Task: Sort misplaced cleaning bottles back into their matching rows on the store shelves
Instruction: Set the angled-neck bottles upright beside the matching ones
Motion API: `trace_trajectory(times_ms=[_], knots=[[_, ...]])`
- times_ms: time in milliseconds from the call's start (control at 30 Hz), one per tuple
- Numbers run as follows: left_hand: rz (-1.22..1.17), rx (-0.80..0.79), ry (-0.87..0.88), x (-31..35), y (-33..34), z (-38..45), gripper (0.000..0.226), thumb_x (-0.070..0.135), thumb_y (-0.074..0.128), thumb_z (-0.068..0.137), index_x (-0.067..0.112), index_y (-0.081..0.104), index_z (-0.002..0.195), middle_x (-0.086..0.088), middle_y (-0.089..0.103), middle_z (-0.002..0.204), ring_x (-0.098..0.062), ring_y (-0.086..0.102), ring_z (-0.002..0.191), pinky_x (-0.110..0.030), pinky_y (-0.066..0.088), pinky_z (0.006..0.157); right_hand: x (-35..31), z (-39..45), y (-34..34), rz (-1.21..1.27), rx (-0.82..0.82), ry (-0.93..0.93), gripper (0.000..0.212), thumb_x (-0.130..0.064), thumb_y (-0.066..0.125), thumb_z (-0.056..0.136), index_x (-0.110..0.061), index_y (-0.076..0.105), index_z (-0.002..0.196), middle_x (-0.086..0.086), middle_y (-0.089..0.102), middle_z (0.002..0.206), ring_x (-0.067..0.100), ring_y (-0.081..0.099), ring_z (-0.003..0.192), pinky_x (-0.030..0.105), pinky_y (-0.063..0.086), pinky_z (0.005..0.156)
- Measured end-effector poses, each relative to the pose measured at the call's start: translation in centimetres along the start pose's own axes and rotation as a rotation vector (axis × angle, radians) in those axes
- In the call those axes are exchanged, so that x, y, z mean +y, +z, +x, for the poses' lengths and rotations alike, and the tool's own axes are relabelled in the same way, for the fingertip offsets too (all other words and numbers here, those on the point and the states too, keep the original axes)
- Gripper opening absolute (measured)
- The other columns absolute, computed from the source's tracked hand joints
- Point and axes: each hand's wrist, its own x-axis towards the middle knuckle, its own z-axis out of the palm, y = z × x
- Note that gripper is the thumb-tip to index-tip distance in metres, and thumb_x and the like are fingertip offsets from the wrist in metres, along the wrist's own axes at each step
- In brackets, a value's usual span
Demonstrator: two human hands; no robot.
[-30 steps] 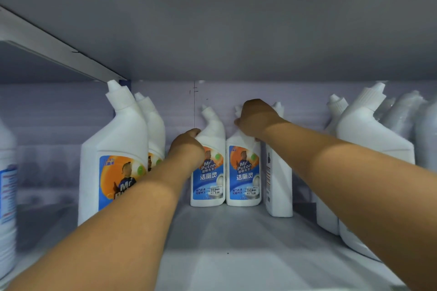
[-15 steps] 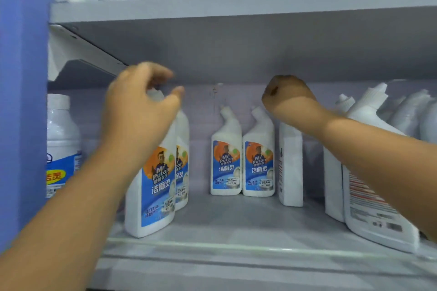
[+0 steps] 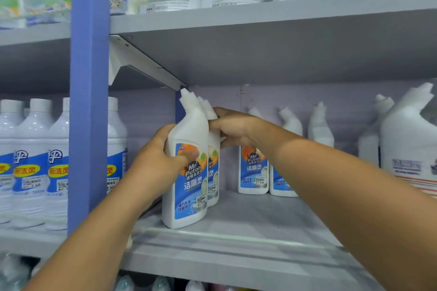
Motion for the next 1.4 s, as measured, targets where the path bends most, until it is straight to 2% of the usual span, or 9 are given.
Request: trace_trajectory(times_ms=[167, 367, 500, 667, 833, 1100, 1233, 1300, 1400], knots=[[0.103, -0.054, -0.043, 0.5, -0.5, 0.3, 0.044, 0.030, 0.078, 0.088, 0.043, 0.049, 0.120, 0.010, 0.072, 0.099, -0.013, 0.071, 0.085, -0.029, 0.052, 0.059, -0.2, -2.2, -3.1, -0.041, 0.169, 0.023, 0.042, -0.028, 0.069, 0.095, -0.016, 0.052, 0.132, 0.009, 0.069, 0.123, 0.030, 0.067, 0.111, 0.056, 0.056, 0.094], [0.041, -0.221, -0.105, 1.3, 3.6, 2.7, 0.046, 0.022, 0.080, 0.087, 0.035, 0.052, 0.121, -0.004, 0.074, 0.105, -0.029, 0.075, 0.090, -0.055, 0.062, 0.077, 0.1, -6.3, -8.6, -0.209, 0.359, 0.137, 0.040, -0.027, 0.064, 0.099, -0.011, 0.055, 0.134, 0.013, 0.066, 0.125, 0.034, 0.065, 0.110, 0.055, 0.057, 0.091], [0.163, -0.368, -0.090, 2.9, 6.5, 4.8, 0.047, 0.024, 0.079, 0.088, 0.034, 0.050, 0.123, -0.003, 0.074, 0.103, -0.025, 0.073, 0.096, -0.054, 0.063, 0.077, 0.5, -8.4, -12.0, -0.350, 0.476, 0.156, 0.036, -0.038, 0.060, 0.100, -0.009, 0.059, 0.122, 0.003, 0.068, 0.114, 0.024, 0.068, 0.092, 0.032, 0.062, 0.075], [0.316, -0.490, -0.060, 4.1, 8.7, 7.5, 0.046, 0.022, 0.079, 0.088, 0.026, 0.054, 0.127, -0.006, 0.077, 0.097, -0.026, 0.075, 0.090, -0.050, 0.065, 0.074, 2.0, -8.9, -13.2, -0.463, 0.562, 0.197, 0.042, -0.044, 0.061, 0.096, -0.011, 0.062, 0.122, 0.013, 0.068, 0.116, 0.034, 0.068, 0.102, 0.051, 0.059, 0.090], [0.293, -0.498, -0.065, 4.0, 10.9, 8.6, 0.043, 0.018, 0.077, 0.091, 0.024, 0.056, 0.128, -0.009, 0.077, 0.095, -0.023, 0.076, 0.076, -0.046, 0.065, 0.075, 2.6, -7.6, -13.1, -0.724, 0.559, 0.263, 0.057, -0.050, 0.044, 0.103, -0.005, 0.056, 0.135, 0.016, 0.058, 0.137, 0.034, 0.054, 0.127, 0.040, 0.040, 0.112], [0.122, -0.453, -0.060, 2.4, 12.8, 9.3, 0.042, 0.014, 0.077, 0.090, 0.031, 0.056, 0.122, -0.007, 0.077, 0.101, -0.023, 0.077, 0.083, -0.048, 0.064, 0.078, 3.4, -6.8, -14.1, -0.850, 0.549, 0.297, 0.054, -0.048, 0.046, 0.103, -0.005, 0.056, 0.132, 0.015, 0.060, 0.131, 0.032, 0.057, 0.121, 0.035, 0.042, 0.101], [0.051, -0.457, -0.063, 1.7, 12.8, 9.1, 0.050, 0.014, 0.078, 0.089, 0.031, 0.058, 0.133, -0.006, 0.078, 0.099, -0.022, 0.078, 0.082, -0.045, 0.065, 0.069, 3.6, -6.0, -13.8, -0.814, 0.576, 0.334, 0.063, -0.052, 0.031, 0.106, -0.004, 0.051, 0.141, 0.014, 0.054, 0.141, 0.031, 0.045, 0.138, 0.040, 0.026, 0.121], [0.045, -0.449, -0.062, 1.6, 12.9, 9.0, 0.055, 0.014, 0.077, 0.090, 0.032, 0.055, 0.137, -0.005, 0.077, 0.100, -0.022, 0.077, 0.082, -0.042, 0.065, 0.065, 4.0, -5.4, -14.0, -0.805, 0.603, 0.346, 0.058, -0.052, 0.030, 0.106, -0.005, 0.060, 0.124, 0.012, 0.053, 0.119, 0.031, 0.049, 0.132, 0.038, 0.028, 0.118], [0.040, -0.448, -0.060, 1.7, 12.8, 9.0, 0.053, 0.014, 0.073, 0.093, 0.033, 0.053, 0.138, -0.005, 0.075, 0.097, -0.020, 0.076, 0.080, -0.037, 0.064, 0.061, 4.5, -4.5, -14.3, -0.792, 0.689, 0.313, 0.051, -0.053, 0.039, 0.103, -0.011, 0.049, 0.077, 0.009, 0.050, 0.099, 0.026, 0.048, 0.095, 0.031, 0.026, 0.088]])
